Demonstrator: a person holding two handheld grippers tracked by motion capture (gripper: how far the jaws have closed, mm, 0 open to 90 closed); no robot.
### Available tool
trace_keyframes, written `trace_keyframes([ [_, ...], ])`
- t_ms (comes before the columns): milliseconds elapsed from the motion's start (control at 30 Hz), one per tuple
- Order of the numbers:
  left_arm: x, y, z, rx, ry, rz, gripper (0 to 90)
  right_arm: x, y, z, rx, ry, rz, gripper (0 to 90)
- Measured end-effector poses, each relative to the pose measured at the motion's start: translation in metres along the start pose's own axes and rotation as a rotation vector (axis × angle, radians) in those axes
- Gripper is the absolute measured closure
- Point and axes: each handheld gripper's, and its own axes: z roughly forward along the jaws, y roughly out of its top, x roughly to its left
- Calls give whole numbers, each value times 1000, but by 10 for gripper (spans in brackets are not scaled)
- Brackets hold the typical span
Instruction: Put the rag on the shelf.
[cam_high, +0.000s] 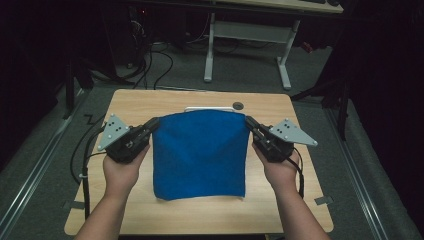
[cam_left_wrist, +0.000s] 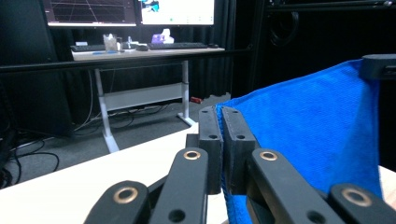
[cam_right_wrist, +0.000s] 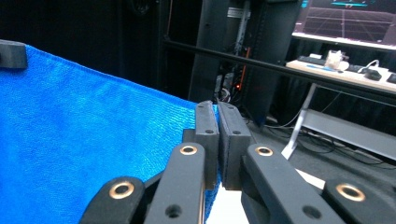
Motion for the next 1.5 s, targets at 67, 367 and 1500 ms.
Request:
trace_keyframes([
  [67, 4, 4, 4, -1, 2, -2, 877, -6, 3, 2, 1, -6, 3, 887],
  [367, 21, 22, 29, 15, 16, 21, 877, -32, 15, 11, -14, -42, 32, 888],
  [1500, 93, 11, 171, 255, 136, -6, 876, -119, 10, 138, 199, -142, 64, 893],
])
